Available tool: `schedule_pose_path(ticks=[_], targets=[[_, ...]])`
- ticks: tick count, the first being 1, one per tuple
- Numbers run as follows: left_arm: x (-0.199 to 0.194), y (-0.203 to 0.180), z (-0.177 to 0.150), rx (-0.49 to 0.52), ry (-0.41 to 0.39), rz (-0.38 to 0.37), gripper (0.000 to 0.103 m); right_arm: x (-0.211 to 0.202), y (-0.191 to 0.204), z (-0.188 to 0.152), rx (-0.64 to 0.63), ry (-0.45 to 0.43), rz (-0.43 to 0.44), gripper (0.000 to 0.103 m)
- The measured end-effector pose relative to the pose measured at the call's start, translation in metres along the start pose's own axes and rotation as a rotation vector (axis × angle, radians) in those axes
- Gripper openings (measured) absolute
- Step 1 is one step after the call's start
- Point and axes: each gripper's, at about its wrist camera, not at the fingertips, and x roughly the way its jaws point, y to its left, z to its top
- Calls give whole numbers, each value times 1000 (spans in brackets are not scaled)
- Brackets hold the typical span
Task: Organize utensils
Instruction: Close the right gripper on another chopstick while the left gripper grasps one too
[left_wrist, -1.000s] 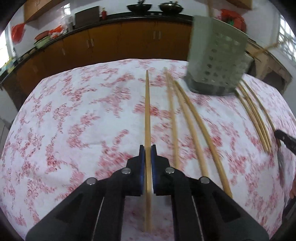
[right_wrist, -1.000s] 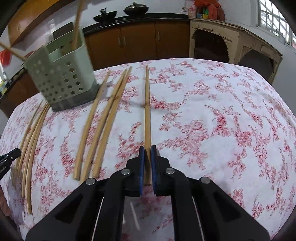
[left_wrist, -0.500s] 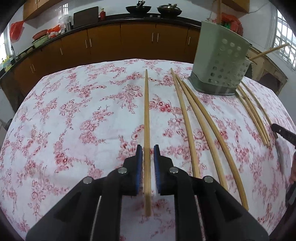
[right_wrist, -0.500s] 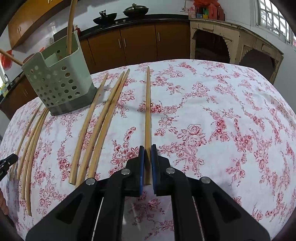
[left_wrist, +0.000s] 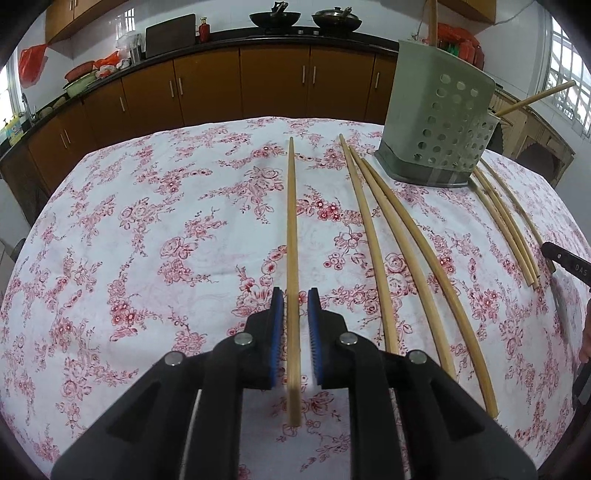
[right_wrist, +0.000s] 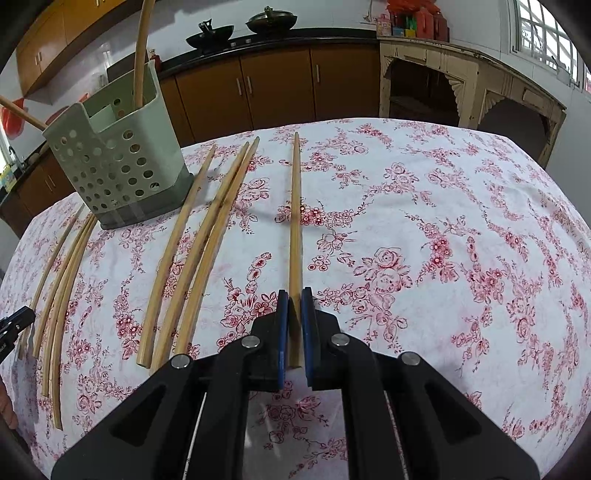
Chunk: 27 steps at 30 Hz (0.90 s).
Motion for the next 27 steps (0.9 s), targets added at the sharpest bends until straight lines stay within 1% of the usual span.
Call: schedule_pose_path(ticks=[14, 19, 27], targets=[[1, -1, 0, 1, 0, 3, 16, 0, 0, 0, -1, 0, -1, 8], [0, -5, -1, 17, 1, 52, 17, -1, 1, -2, -5, 1, -7, 8], [-1, -3, -3, -2, 1, 63, 17, -2, 1, -3, -4, 0, -7, 8]])
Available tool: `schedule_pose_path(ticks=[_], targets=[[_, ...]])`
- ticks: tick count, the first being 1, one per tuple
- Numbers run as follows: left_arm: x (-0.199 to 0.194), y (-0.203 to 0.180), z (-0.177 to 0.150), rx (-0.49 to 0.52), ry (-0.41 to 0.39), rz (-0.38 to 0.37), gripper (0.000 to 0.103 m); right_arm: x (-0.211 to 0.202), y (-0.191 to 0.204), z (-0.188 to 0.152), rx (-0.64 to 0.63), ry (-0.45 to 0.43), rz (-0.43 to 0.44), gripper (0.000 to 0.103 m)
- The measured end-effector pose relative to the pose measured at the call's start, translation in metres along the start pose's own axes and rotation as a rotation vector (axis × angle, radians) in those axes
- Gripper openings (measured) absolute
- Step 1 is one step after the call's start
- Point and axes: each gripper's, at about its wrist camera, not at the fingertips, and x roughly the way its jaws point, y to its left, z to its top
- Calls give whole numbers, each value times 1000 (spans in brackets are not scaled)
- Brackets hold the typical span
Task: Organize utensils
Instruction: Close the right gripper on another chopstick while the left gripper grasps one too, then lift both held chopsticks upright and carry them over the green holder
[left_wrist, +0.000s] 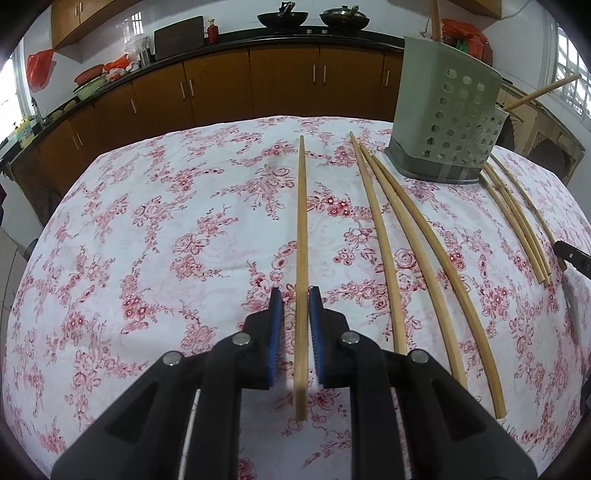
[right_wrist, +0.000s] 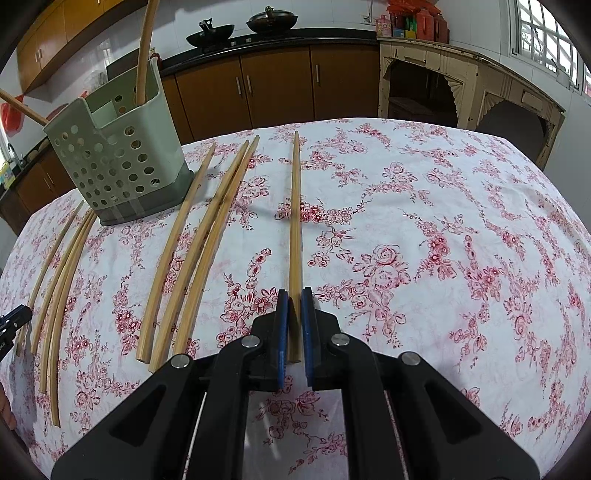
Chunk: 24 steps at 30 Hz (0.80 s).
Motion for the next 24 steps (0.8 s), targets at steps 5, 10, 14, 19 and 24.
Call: schedule_pose_path(ticks=[5, 10, 14, 19, 24], targets=[[-3, 0, -4, -11, 0, 13, 17, 0, 0, 0, 0, 0, 0, 8], [-8, -2, -10, -20, 1, 19, 15, -2, -3, -3, 11, 0, 14, 8], [-11, -5, -12, -11, 1, 24, 9, -4, -3, -4, 16, -4, 17, 8], [-17, -7, -15, 9, 13, 15, 8, -24, -3, -6, 7, -57, 12, 8], [-38, -3, -13, 24, -26, -5, 8, -58, -5, 4, -11, -151, 11, 8]])
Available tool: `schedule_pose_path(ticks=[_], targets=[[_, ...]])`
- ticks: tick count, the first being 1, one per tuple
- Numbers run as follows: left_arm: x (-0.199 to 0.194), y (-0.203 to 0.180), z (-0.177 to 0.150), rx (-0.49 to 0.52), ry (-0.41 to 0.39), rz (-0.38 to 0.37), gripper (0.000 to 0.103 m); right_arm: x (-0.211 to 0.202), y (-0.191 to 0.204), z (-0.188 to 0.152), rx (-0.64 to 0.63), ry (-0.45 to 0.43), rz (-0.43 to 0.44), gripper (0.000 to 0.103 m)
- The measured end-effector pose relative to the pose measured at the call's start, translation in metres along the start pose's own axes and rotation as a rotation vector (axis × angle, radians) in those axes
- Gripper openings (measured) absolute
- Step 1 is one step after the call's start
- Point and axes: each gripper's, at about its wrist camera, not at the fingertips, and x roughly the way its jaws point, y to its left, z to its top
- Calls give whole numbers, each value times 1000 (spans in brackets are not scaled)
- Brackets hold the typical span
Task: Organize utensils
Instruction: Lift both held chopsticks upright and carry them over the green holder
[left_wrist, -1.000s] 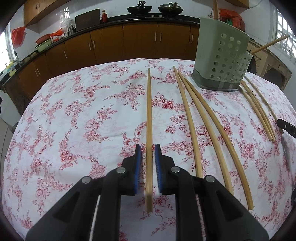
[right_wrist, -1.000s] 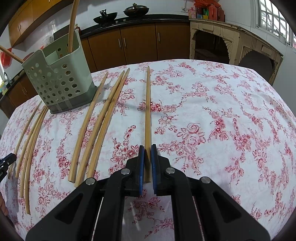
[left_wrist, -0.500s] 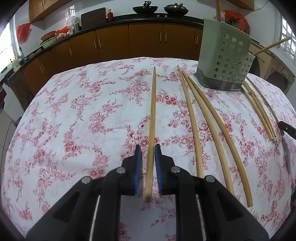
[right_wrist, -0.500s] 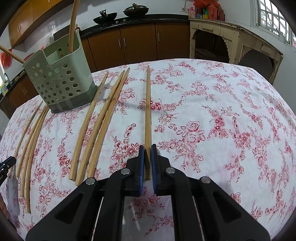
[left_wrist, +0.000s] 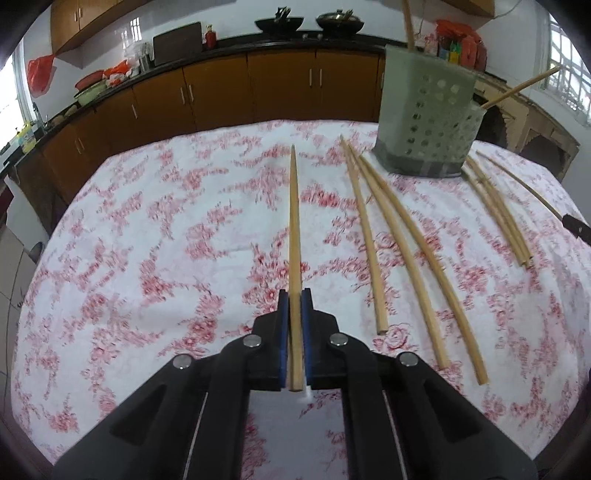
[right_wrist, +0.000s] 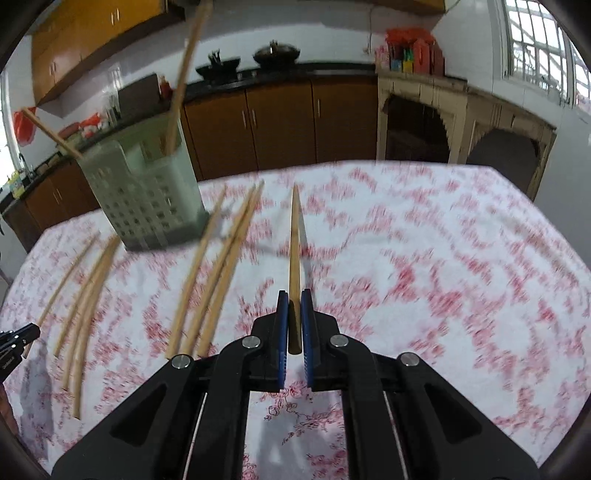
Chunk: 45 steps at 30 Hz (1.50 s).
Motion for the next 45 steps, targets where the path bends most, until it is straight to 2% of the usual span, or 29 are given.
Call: schedule_pose_path(ticks=[7, 16, 25, 31, 37, 45], targets=[[-41, 3, 17, 28, -105, -18, 8, -38, -7, 19, 11, -112, 8, 8], [-78, 18, 42, -28, -232, -44, 8, -60, -2, 39, 12, -197, 21, 8], [-102, 25, 63, -60, -317, -49, 8, -79, 2, 59, 12, -269, 56, 7], [-115, 26, 79, -71, -355, -51, 8, -91, 6, 78, 26, -310, 93, 7], [-126, 21, 89, -54, -381, -52, 8, -100, 11, 89, 9, -334, 92, 7], [-137, 13, 96, -40, -391, -79, 8, -106, 13, 97, 12, -310, 115, 7]])
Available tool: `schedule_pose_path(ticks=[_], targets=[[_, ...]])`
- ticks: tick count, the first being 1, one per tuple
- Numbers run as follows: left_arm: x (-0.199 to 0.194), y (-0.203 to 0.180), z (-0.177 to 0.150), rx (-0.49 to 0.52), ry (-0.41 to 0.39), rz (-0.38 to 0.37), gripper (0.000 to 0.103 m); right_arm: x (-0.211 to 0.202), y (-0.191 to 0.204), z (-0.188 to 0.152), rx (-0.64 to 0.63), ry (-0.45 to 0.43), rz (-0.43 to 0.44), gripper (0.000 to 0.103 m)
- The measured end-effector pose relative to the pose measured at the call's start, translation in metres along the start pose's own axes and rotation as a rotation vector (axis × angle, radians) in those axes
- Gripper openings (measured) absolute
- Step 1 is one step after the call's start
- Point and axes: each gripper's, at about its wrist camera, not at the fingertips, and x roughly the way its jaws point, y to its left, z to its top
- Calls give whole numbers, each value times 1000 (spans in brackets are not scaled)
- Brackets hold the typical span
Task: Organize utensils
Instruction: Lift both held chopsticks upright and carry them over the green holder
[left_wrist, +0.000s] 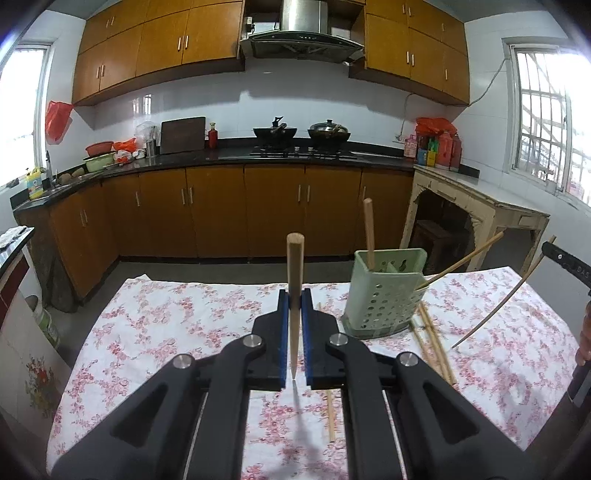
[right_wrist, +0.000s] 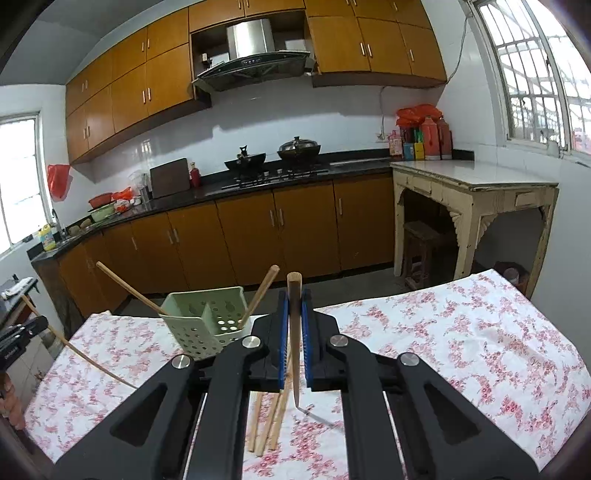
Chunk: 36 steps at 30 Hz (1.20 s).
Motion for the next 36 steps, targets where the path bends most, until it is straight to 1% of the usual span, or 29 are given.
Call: schedule_pose_path(ticks=[5, 11, 14, 16, 20, 23, 26, 30, 36], targets=[[-14, -15, 16, 16, -37, -52, 8, -12, 7, 23, 2, -8, 55, 7], [-27, -47, 49, 33, -89, -139, 8, -23, 23, 56, -4, -26, 134, 7], [-29, -66, 64, 56, -115, -164, 8, -24, 30, 72, 2, -43, 167, 7], [-27, -77, 73, 63, -130, -172, 8, -23, 37, 84, -6, -68, 171, 7], [-16, -95, 96, 67, -162, -156, 8, -13, 49, 100, -22, -104, 170, 7], [-2, -101, 110, 49, -167, -139, 8, 2, 58, 106, -42, -113, 155, 7], [15, -102, 123, 21, -178, -120, 8, 19, 61, 104, -52, -107, 144, 7], [34, -102, 138, -27, -203, -99, 8, 42, 59, 97, -36, -79, 140, 7], [51, -99, 148, -60, -221, -72, 8, 57, 60, 88, -37, -46, 140, 7]])
